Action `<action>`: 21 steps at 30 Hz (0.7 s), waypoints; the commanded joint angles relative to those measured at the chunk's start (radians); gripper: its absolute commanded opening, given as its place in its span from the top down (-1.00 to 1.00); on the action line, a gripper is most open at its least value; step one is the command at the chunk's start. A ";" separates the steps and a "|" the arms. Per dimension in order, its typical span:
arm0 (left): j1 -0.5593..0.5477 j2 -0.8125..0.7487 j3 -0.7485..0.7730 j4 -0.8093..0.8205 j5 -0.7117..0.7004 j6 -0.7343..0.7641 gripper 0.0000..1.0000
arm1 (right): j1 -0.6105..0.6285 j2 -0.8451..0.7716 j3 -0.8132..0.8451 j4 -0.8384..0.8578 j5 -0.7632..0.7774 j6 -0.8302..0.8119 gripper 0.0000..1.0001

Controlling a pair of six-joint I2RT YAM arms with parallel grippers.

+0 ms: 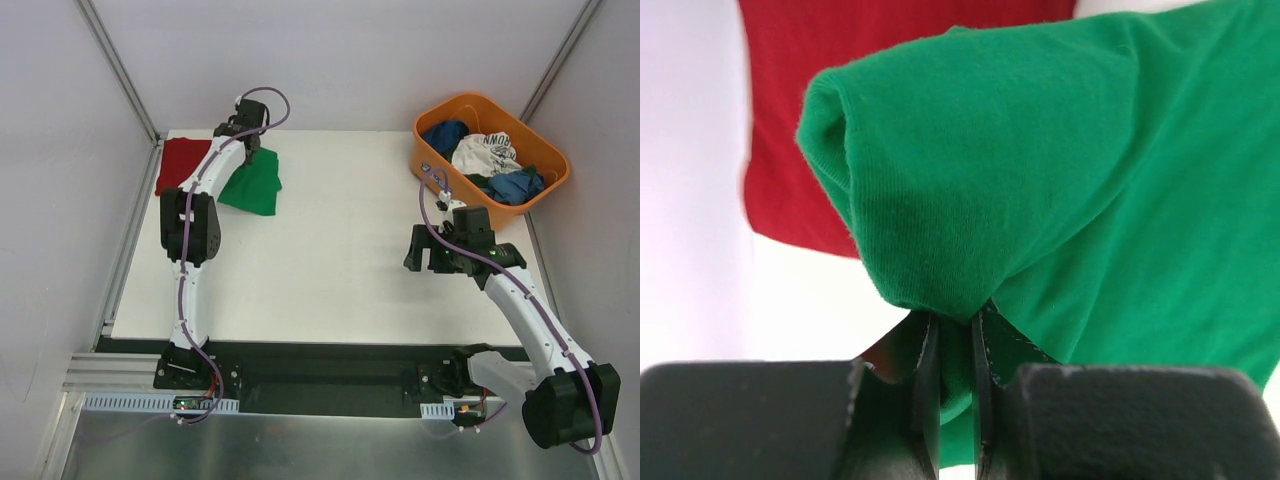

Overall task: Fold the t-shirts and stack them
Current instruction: Put the neatly folded tshirt into the corner of the board with the left arm

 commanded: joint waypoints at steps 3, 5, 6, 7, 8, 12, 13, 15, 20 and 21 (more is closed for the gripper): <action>0.038 0.001 0.106 0.055 -0.005 0.192 1.00 | -0.006 -0.009 0.024 -0.006 0.061 -0.019 -0.93; 0.056 -0.005 0.118 0.070 0.024 0.233 1.00 | -0.004 -0.005 0.027 -0.007 0.064 -0.020 -0.93; 0.061 -0.010 0.123 0.075 0.025 0.247 1.00 | -0.006 -0.003 0.027 -0.007 0.064 -0.022 -0.93; 0.064 -0.011 0.127 0.078 0.021 0.270 1.00 | -0.006 -0.003 0.028 -0.009 0.069 -0.022 -0.93; 0.071 -0.011 0.141 0.084 0.016 0.281 1.00 | -0.006 0.000 0.030 -0.009 0.070 -0.023 -0.93; 0.081 -0.022 0.175 0.104 -0.005 0.327 1.00 | -0.006 0.003 0.028 -0.015 0.075 -0.030 -0.93; 0.082 -0.027 0.179 0.108 -0.007 0.335 1.00 | -0.004 0.003 0.025 -0.015 0.072 -0.030 -0.93; 0.085 -0.039 0.189 0.119 0.011 0.336 1.00 | -0.004 0.001 0.025 -0.015 0.069 -0.031 -0.93; 0.085 -0.066 0.199 0.135 0.031 0.339 1.00 | -0.004 0.004 0.024 -0.014 0.075 -0.033 -0.93; 0.085 -0.073 0.199 0.138 0.035 0.338 1.00 | -0.004 0.008 0.024 -0.014 0.073 -0.033 -0.93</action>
